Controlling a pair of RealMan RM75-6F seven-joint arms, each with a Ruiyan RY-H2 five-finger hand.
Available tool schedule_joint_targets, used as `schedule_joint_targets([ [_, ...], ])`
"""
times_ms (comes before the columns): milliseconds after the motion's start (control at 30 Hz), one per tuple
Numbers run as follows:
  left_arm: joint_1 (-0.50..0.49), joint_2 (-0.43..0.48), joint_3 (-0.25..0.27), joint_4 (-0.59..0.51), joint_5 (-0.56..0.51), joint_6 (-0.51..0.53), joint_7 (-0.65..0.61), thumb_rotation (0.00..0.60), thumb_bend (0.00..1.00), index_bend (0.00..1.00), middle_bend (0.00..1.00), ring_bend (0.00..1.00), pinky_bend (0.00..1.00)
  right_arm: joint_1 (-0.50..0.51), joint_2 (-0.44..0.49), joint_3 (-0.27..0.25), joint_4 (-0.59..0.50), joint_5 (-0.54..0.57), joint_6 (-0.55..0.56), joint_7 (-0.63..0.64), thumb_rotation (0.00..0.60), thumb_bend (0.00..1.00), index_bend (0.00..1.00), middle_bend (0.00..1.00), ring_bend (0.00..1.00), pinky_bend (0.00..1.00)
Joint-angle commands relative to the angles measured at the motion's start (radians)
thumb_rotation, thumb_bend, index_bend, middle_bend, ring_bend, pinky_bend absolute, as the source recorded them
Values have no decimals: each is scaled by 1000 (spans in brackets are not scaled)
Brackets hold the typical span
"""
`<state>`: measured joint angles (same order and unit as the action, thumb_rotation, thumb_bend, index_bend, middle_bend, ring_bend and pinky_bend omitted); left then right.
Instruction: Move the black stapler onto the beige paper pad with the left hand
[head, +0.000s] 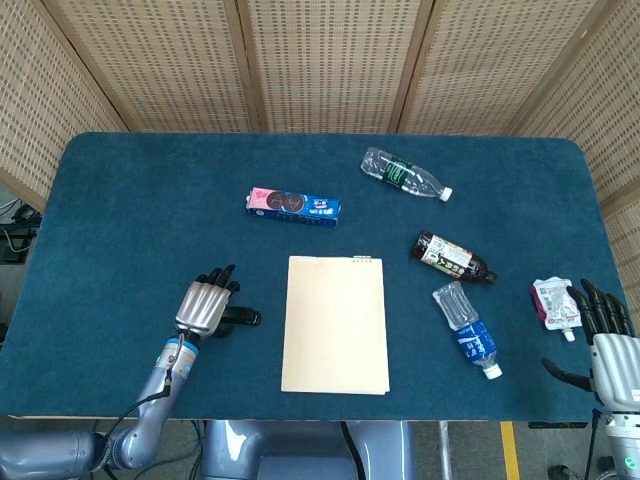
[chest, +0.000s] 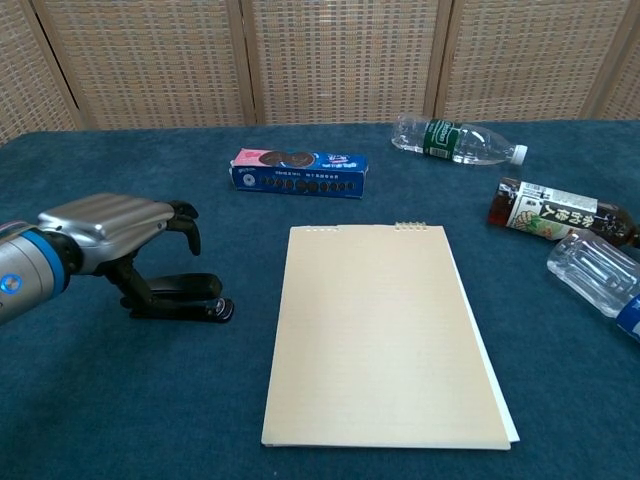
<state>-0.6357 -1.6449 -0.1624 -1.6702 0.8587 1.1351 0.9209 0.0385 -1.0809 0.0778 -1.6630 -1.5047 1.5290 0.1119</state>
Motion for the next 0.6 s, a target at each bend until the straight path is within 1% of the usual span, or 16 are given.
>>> schedule_joint_targets([
  [33, -14, -23, 0, 14, -16, 13, 10, 600, 258, 313, 101, 138, 253, -1, 2, 0, 0, 0, 1, 5, 600, 93, 83, 0, 0, 0],
  [200, -30, -53, 7, 37, -44, 21, 30, 600, 261, 316, 104, 140, 253, -2, 5, 3, 1, -1, 6, 17, 600, 93, 83, 0, 0, 0],
  [300, -39, -79, 11, 59, -51, 30, 38, 600, 323, 351, 137, 176, 306, -2, 7, 4, 2, -1, 7, 27, 600, 92, 83, 0, 0, 0],
  [467, -51, -126, 21, 104, -30, 53, 31, 600, 414, 477, 248, 278, 410, -3, 7, 5, 5, -8, 14, 34, 600, 93, 84, 0, 0, 0],
  [600, -50, -159, 32, 143, 46, 90, -6, 600, 546, 703, 453, 458, 545, -5, 8, 7, 6, -8, 18, 42, 600, 93, 87, 0, 0, 0],
])
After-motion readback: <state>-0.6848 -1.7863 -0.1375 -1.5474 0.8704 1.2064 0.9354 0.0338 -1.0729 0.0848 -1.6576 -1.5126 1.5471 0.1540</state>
